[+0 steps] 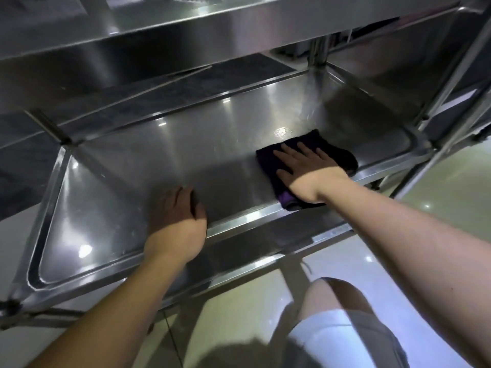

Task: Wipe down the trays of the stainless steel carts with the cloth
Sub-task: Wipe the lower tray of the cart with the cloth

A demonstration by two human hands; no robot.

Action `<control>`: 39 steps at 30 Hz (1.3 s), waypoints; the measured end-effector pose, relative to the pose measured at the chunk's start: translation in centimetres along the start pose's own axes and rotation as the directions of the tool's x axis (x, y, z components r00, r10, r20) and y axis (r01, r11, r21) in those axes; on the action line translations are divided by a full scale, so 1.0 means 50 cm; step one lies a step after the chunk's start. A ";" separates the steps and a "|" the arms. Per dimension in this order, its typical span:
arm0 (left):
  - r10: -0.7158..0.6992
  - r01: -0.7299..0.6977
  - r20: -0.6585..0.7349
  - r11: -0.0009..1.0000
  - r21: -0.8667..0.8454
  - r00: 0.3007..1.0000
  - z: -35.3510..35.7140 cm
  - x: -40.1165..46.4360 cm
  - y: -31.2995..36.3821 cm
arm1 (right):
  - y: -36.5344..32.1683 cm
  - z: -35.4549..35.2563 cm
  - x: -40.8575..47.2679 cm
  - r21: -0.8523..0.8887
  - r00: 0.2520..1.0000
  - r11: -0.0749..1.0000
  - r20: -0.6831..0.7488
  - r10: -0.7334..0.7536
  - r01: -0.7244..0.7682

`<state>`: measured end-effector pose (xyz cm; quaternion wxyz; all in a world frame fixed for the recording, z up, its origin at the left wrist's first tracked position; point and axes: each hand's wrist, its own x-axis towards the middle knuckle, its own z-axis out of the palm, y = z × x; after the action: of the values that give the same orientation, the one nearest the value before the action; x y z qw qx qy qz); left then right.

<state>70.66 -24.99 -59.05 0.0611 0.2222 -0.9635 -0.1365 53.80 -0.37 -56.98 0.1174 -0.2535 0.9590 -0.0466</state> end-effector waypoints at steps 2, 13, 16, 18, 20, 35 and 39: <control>0.010 -0.010 -0.005 1.000 -0.004 1.000 -0.004 -0.004 0.005 | 0.106 -0.020 0.009 -0.026 0.995 0.995 -0.002 0.098 -0.098; 0.001 -0.001 0.021 1.000 -0.012 1.000 -0.004 -0.010 0.009 | 0.345 -0.075 0.124 0.086 0.896 0.896 -0.046 0.441 -0.436; -0.002 0.002 0.014 1.000 -0.001 1.000 0.001 -0.005 0.004 | 0.278 -0.079 0.193 0.112 0.908 0.908 -0.075 0.413 -0.404; -0.005 0.005 0.018 1.000 0.014 1.000 0.004 -0.003 0.001 | 0.196 -0.081 0.233 0.097 0.943 0.944 -0.075 0.324 -0.316; -0.007 0.006 0.013 1.000 0.017 1.000 0.005 -0.002 0.003 | 0.100 -0.073 0.260 0.058 0.982 0.984 -0.076 0.171 -0.167; -0.019 0.019 0.010 1.000 0.019 1.000 0.002 -0.006 0.008 | 0.054 -0.018 0.170 0.018 0.980 0.999 -0.198 0.035 -0.033; -0.024 0.024 -0.003 0.999 0.027 1.000 0.008 -0.007 0.009 | 0.206 -0.068 0.227 0.103 0.927 0.931 -0.105 0.360 -0.350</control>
<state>70.72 -24.33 -59.33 0.0579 0.2346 -0.9625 -0.1236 38.50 3.00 -57.51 0.0753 -0.0673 0.9917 -0.0796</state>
